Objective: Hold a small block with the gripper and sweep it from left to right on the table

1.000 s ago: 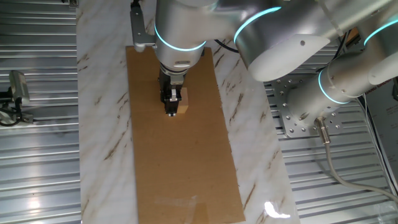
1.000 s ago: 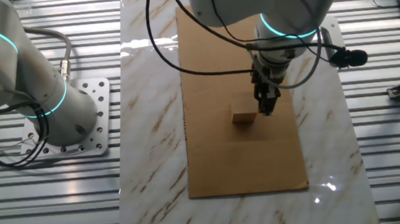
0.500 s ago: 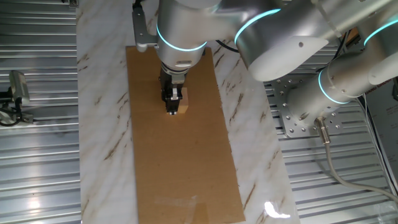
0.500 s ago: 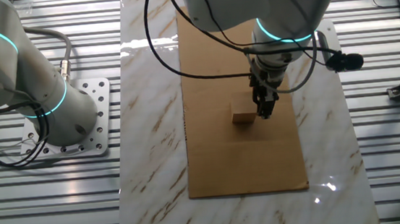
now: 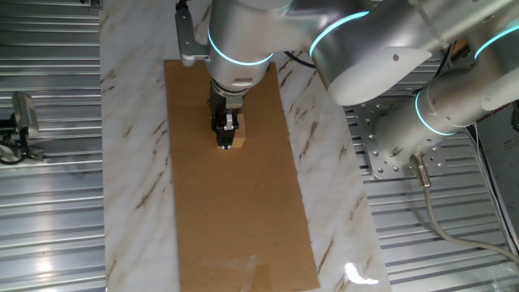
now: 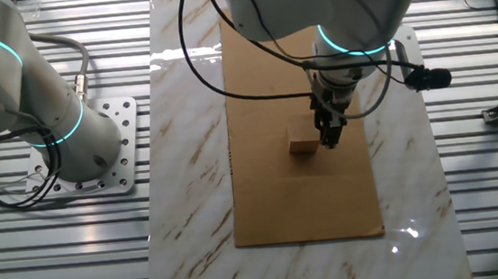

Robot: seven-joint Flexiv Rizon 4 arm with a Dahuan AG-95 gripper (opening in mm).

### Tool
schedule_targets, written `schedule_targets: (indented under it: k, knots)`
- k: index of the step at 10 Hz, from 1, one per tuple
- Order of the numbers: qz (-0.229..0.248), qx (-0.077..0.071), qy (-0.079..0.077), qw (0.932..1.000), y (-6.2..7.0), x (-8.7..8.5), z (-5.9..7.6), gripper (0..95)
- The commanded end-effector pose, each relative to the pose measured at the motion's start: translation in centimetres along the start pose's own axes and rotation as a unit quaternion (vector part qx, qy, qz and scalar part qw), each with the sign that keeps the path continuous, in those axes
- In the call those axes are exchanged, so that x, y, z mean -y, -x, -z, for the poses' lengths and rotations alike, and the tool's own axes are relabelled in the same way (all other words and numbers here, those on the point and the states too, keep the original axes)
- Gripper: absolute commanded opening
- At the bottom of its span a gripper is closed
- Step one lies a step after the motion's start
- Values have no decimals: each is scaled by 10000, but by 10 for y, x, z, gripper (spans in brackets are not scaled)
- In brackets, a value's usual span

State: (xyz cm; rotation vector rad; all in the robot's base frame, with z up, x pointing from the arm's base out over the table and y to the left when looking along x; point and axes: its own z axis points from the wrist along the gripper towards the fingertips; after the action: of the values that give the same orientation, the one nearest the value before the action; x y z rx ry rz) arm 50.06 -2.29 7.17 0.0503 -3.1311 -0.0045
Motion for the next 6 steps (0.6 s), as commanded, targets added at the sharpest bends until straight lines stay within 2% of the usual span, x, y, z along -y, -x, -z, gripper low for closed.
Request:
schedule_targets:
  k: [1, 2, 3, 6]
  knots:
    - [2, -15, 17, 10000, 2, 0, 0, 760]
    - [-24, -14, 21, 10000, 2, 0, 0, 760]
    - [-48, -7, 25, 10000, 1, -1, 0, 570]
    - [-74, 108, 40, 9999, 1, -1, 0, 570]
